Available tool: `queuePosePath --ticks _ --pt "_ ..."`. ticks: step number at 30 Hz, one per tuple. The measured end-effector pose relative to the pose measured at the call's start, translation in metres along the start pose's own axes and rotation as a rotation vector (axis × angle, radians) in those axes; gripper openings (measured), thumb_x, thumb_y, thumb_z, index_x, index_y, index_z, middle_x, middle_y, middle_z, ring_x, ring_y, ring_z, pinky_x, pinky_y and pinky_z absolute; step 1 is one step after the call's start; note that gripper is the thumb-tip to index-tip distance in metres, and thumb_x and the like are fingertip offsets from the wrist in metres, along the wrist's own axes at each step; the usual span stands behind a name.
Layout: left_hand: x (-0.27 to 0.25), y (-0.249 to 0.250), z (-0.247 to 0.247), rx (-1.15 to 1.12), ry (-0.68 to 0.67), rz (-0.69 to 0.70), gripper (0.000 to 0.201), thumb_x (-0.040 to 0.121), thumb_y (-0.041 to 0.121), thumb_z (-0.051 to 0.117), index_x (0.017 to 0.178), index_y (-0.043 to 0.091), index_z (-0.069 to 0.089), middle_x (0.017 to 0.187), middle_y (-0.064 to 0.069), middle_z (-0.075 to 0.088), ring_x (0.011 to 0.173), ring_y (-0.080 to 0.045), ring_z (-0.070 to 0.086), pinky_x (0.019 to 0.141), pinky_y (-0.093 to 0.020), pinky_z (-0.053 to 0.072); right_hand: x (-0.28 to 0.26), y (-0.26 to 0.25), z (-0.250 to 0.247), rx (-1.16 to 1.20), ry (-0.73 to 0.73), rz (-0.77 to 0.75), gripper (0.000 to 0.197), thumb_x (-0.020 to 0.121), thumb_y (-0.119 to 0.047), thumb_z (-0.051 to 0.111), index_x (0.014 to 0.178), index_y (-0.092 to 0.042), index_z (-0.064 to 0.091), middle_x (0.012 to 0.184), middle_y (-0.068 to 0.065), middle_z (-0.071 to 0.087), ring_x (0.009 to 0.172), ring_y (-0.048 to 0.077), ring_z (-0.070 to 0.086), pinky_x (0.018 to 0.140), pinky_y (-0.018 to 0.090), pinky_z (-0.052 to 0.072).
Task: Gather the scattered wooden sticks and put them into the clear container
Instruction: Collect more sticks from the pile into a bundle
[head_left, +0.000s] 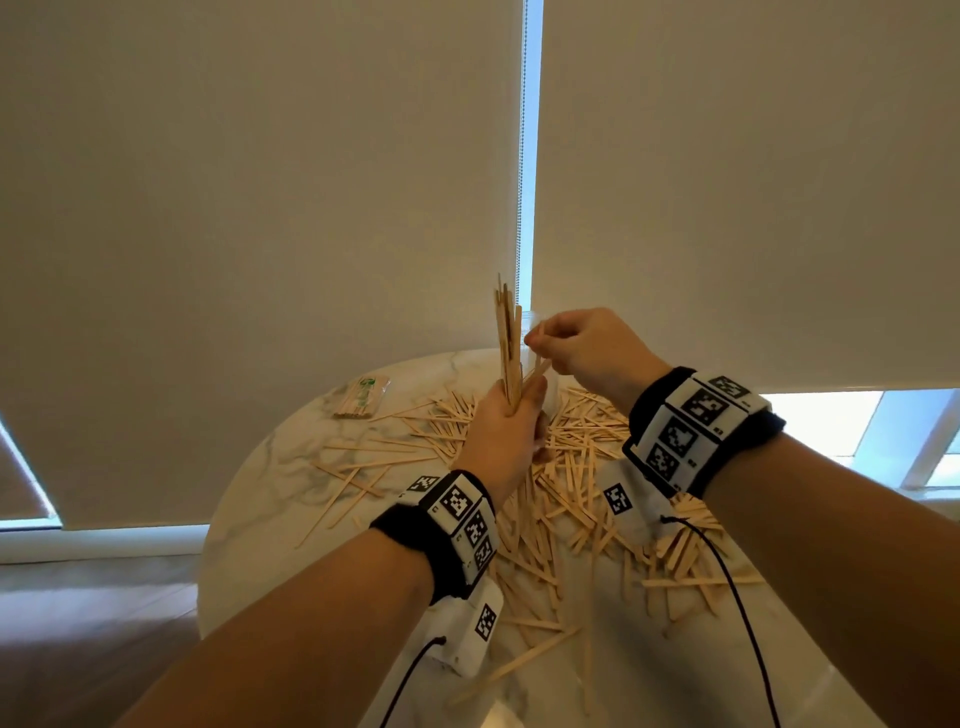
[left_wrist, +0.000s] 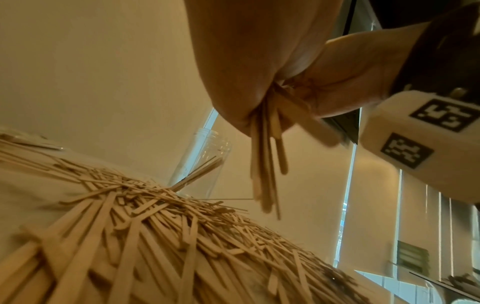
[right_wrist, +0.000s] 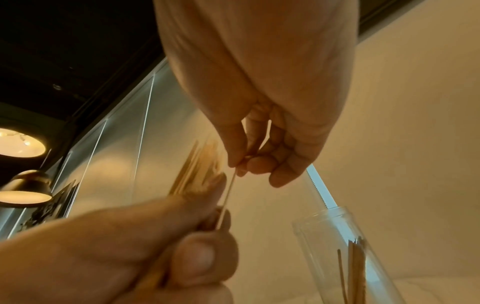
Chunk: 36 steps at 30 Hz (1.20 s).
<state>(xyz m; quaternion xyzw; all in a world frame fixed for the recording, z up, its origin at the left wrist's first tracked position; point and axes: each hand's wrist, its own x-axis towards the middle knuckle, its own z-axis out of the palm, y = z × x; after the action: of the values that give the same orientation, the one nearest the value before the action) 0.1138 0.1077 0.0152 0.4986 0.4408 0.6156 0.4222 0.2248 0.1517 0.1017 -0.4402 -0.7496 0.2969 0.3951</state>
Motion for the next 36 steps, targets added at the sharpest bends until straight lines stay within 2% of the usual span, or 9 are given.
queuePosePath --ticks 4,7,12,15,19,23,29,33,36 --pt "-0.005 -0.004 -0.002 0.086 -0.023 0.022 0.035 0.099 0.042 0.053 0.113 0.012 0.048 0.068 0.002 0.045 0.050 -0.009 0.044 0.051 -0.030 0.048 0.010 -0.007 -0.001 0.132 0.113 0.029 0.034 0.102 -0.040 0.048 0.114 -0.013 0.065 0.095 0.000 0.071 0.088 0.015 0.067 0.087 0.036 0.055" --pt "-0.011 -0.005 -0.001 0.204 -0.155 0.085 0.037 0.097 0.047 0.056 0.092 0.011 0.050 0.060 0.007 0.042 0.047 -0.009 0.041 0.049 -0.027 0.045 0.015 -0.020 -0.008 0.058 0.235 -0.032 0.049 0.103 -0.051 0.035 0.115 -0.013 0.063 0.106 -0.001 0.067 0.100 0.017 0.063 0.089 0.037 0.049" --pt "-0.011 -0.001 0.009 0.245 -0.189 0.071 0.028 0.100 0.038 0.054 0.082 0.017 0.049 0.059 0.004 0.039 0.046 -0.010 0.037 0.049 -0.029 0.046 0.009 -0.019 0.002 -0.342 -0.292 -0.027 0.043 0.105 -0.035 0.041 0.091 -0.014 0.077 0.086 -0.005 0.076 0.087 0.011 0.070 0.096 0.036 0.051" --pt "-0.008 -0.001 0.011 0.241 -0.181 0.086 0.027 0.101 0.037 0.053 0.083 0.017 0.048 0.056 0.006 0.037 0.045 -0.011 0.035 0.047 -0.027 0.042 0.007 -0.014 0.003 -0.189 -0.156 -0.049 0.045 0.105 -0.039 0.040 0.095 -0.015 0.076 0.088 -0.005 0.076 0.089 0.013 0.070 0.096 0.037 0.052" --pt "-0.006 -0.001 0.009 0.166 -0.189 0.025 0.028 0.100 0.039 0.054 0.089 0.013 0.051 0.054 0.009 0.040 0.046 -0.012 0.037 0.050 -0.030 0.043 0.002 -0.009 0.007 -0.118 -0.203 0.011 0.057 0.100 -0.059 0.037 0.123 -0.015 0.064 0.112 -0.002 0.070 0.101 0.014 0.067 0.099 0.040 0.050" --pt "0.000 0.010 -0.011 0.038 0.045 0.042 0.039 0.098 0.052 0.047 0.098 0.013 0.054 0.061 0.007 0.048 0.051 -0.010 0.047 0.057 -0.030 0.051 -0.007 0.004 -0.001 0.083 -0.075 0.061 0.069 0.091 -0.071 0.042 0.134 -0.017 0.051 0.109 -0.002 0.069 0.099 0.014 0.067 0.099 0.045 0.051" --pt "0.020 0.031 -0.036 -0.270 0.409 0.096 0.031 0.099 0.050 0.045 0.102 0.020 0.052 0.056 0.006 0.044 0.045 -0.009 0.043 0.056 -0.030 0.051 -0.049 0.025 0.014 -0.241 -0.669 0.214 0.103 0.069 -0.071 0.074 0.149 -0.021 0.034 0.138 0.006 0.056 0.115 0.019 0.061 0.099 0.041 0.052" --pt "0.017 0.029 -0.026 -0.351 0.392 0.083 0.024 0.100 0.044 0.049 0.099 0.020 0.053 0.055 0.006 0.042 0.044 -0.008 0.042 0.053 -0.030 0.049 -0.053 0.031 0.042 -0.109 -0.666 0.268 0.052 0.085 -0.034 0.078 0.122 -0.012 0.048 0.097 0.009 0.069 0.074 0.019 0.068 0.072 0.037 0.062" --pt "0.014 0.024 -0.021 -0.342 0.368 0.045 0.020 0.099 0.037 0.055 0.094 0.018 0.052 0.057 0.002 0.046 0.046 -0.012 0.046 0.056 -0.032 0.050 -0.046 0.026 0.047 0.097 -0.521 0.233 0.047 0.083 -0.022 0.077 0.122 -0.014 0.052 0.087 0.011 0.058 0.058 0.014 0.049 0.054 0.029 0.046"
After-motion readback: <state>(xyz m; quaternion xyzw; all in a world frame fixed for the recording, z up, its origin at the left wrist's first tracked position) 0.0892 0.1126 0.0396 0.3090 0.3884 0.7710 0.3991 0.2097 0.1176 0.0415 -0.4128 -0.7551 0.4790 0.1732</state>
